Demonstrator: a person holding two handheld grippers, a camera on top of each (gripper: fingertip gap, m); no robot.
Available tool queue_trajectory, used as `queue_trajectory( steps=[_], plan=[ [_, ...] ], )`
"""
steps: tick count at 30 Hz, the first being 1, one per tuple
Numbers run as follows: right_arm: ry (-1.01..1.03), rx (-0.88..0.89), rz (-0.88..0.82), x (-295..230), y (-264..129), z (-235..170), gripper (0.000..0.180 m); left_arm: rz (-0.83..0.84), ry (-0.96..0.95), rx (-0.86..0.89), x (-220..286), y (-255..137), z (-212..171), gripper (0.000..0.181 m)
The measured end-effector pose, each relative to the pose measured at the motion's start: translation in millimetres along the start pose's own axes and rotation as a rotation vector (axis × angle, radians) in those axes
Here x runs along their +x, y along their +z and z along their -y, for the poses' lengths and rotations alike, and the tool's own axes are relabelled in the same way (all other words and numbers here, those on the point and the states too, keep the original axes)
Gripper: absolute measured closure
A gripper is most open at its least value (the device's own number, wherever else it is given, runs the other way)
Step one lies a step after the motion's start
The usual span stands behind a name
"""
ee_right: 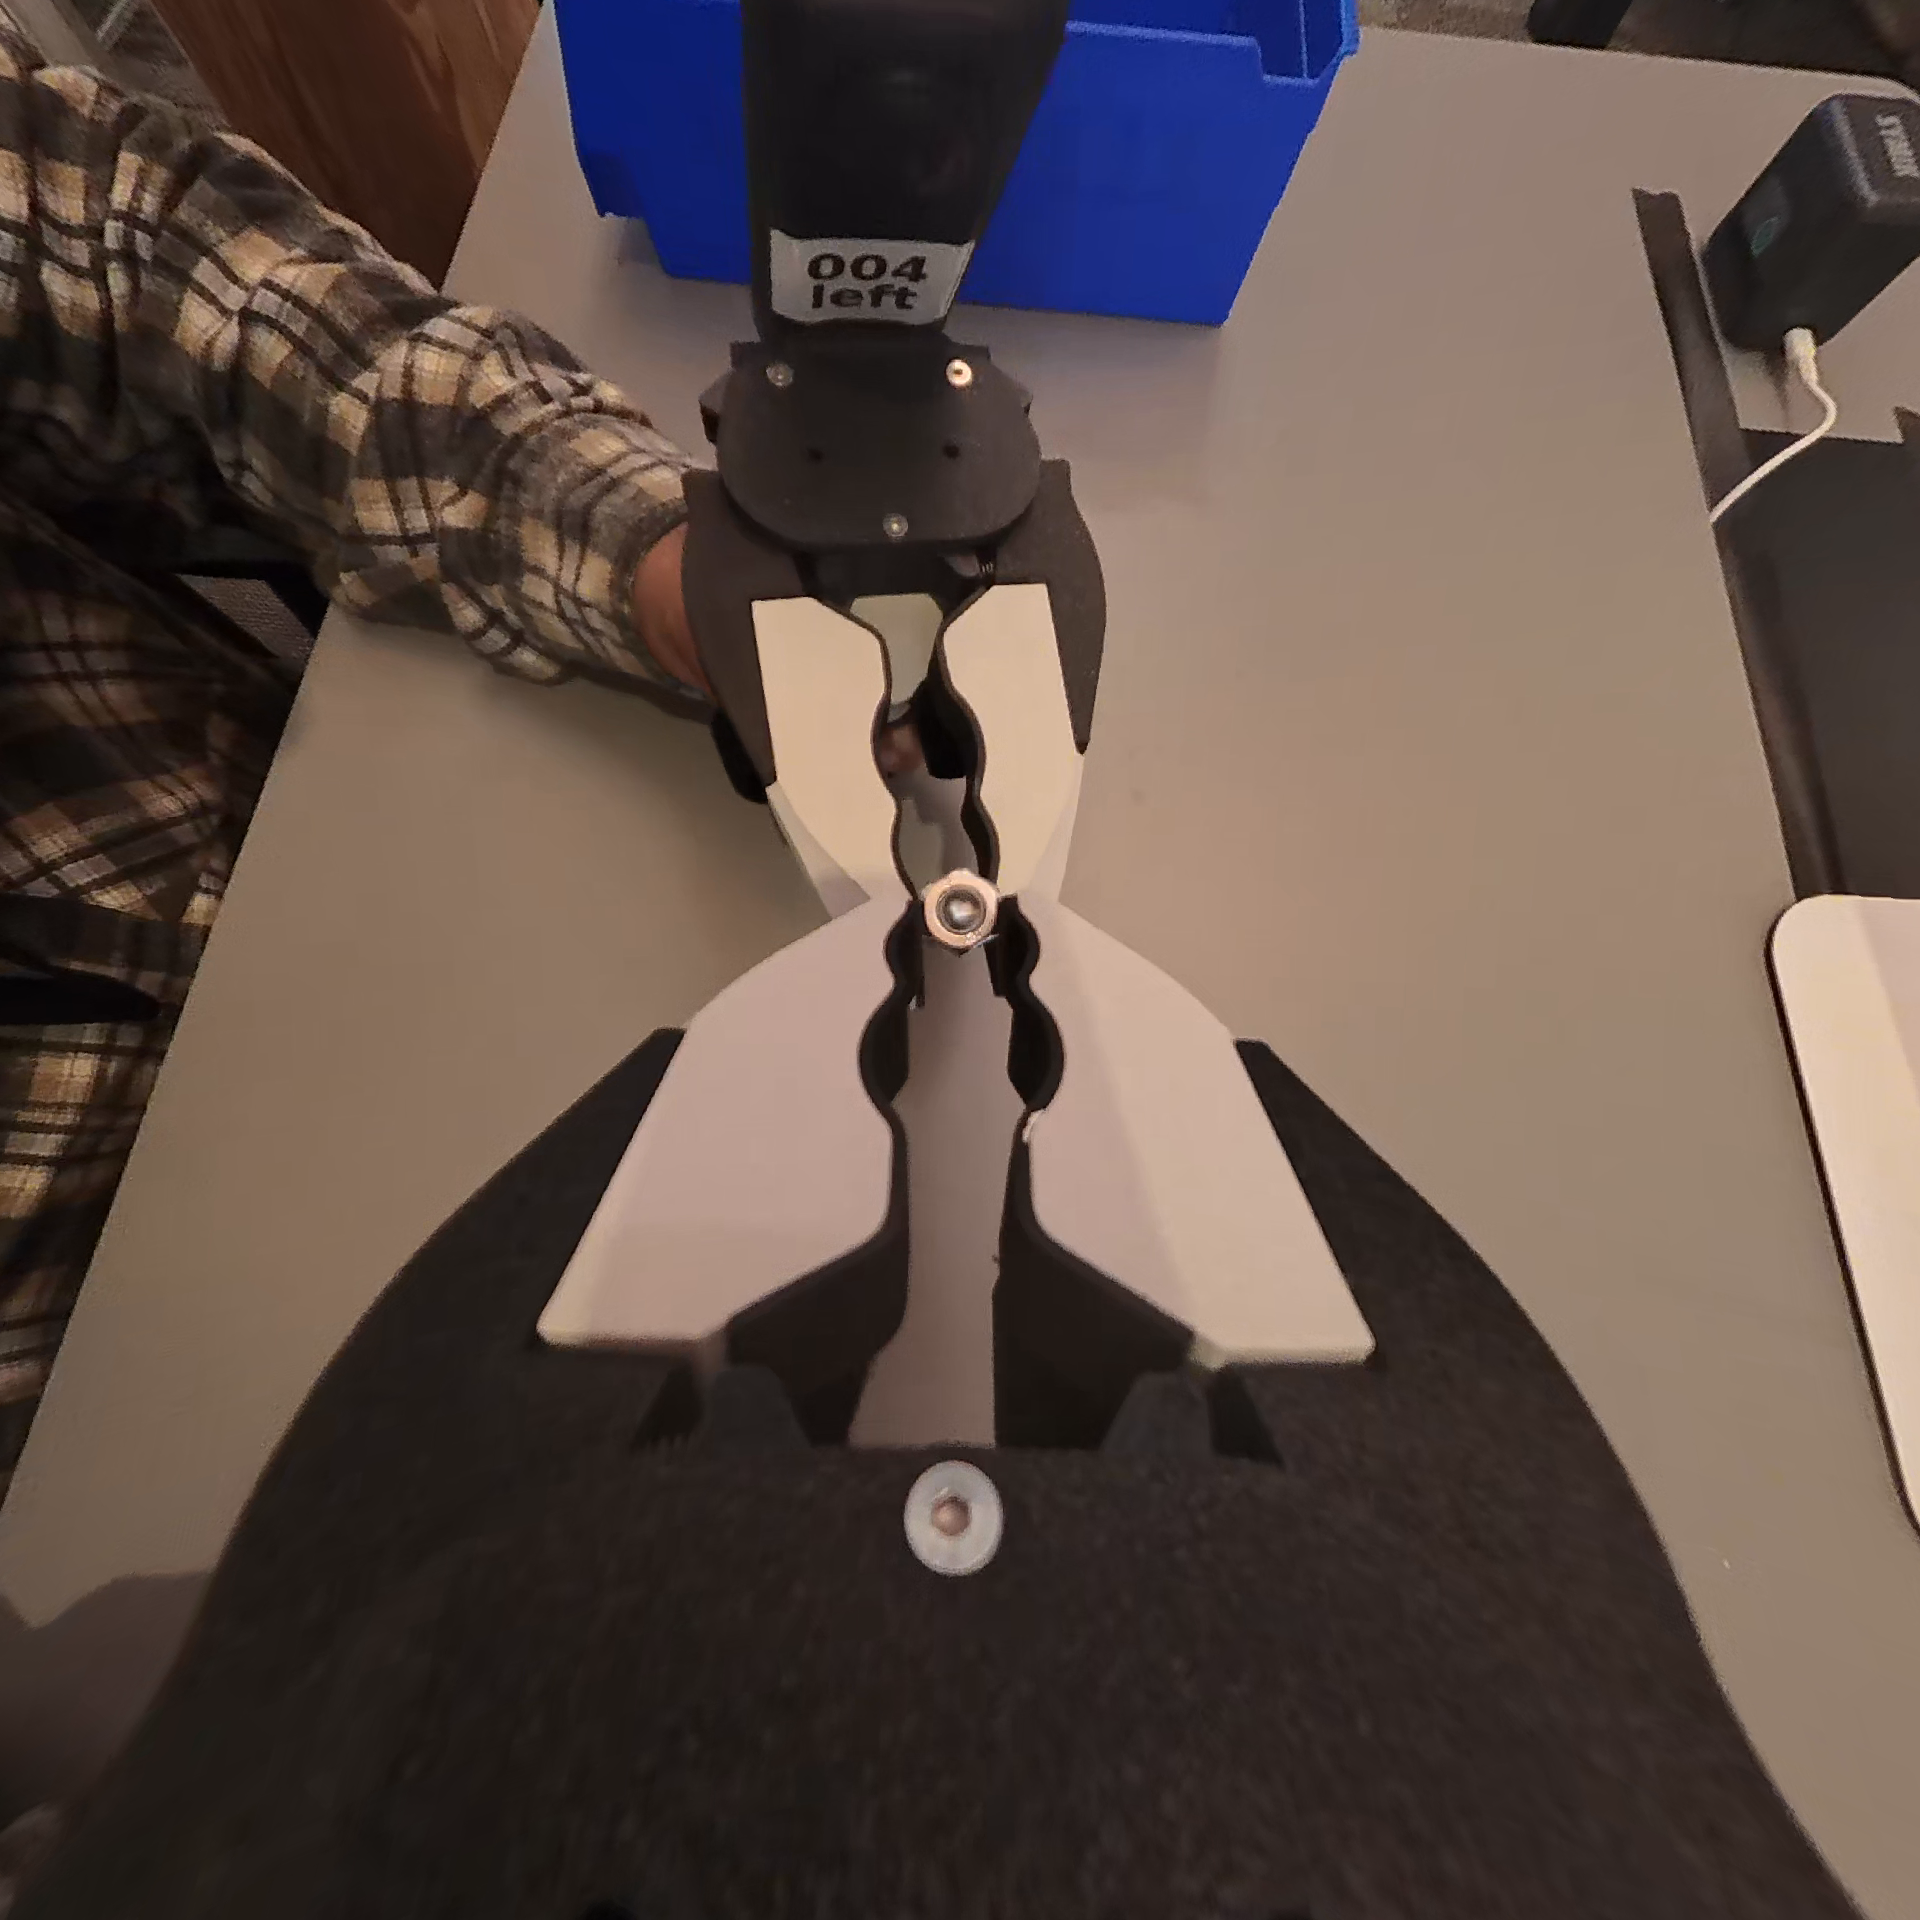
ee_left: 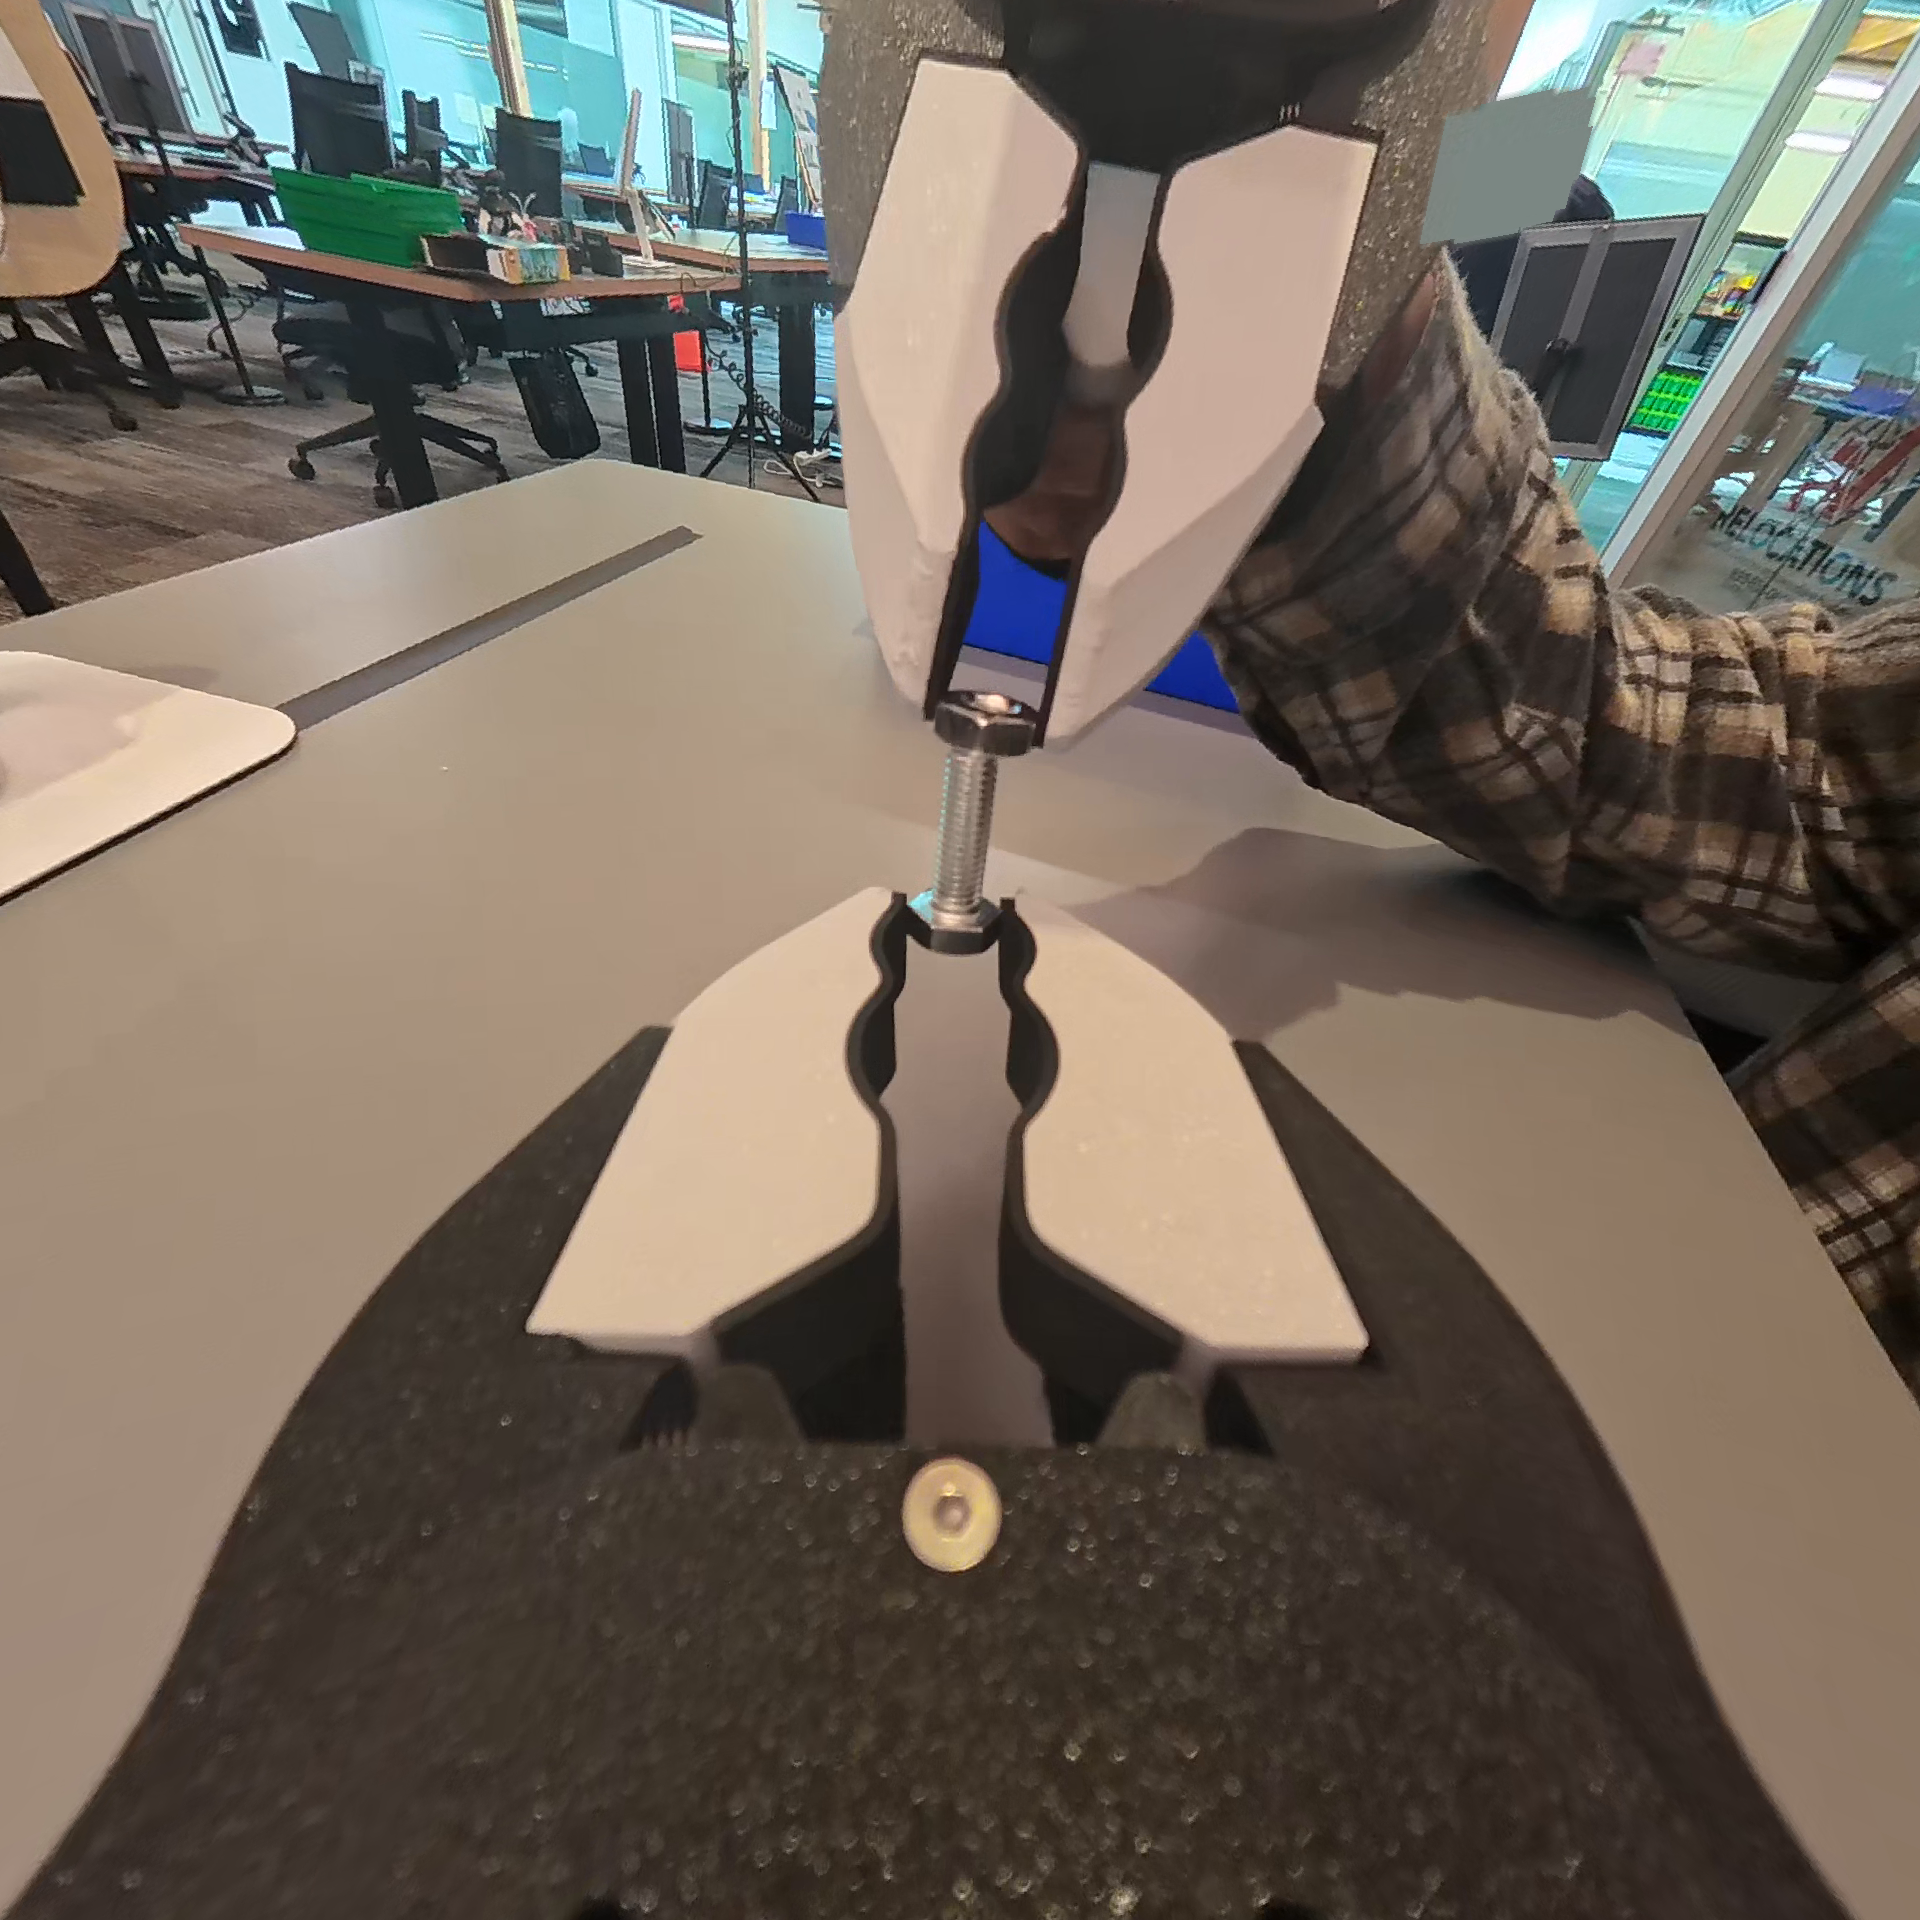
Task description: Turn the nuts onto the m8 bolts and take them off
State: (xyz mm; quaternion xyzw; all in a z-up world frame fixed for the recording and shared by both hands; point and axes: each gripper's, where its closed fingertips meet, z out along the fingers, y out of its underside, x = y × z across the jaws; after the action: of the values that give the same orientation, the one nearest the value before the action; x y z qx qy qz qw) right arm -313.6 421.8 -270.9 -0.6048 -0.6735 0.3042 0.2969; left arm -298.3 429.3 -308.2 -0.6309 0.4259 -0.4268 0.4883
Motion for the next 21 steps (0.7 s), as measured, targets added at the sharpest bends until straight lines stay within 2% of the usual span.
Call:
queue_trajectory(
  steps=[21],
  plan=[
    [0.024,-0.061,0.051,-5,4,-13,0.166,0.053,0.09,-0.134,2,6,-15,0.165]
  ],
)
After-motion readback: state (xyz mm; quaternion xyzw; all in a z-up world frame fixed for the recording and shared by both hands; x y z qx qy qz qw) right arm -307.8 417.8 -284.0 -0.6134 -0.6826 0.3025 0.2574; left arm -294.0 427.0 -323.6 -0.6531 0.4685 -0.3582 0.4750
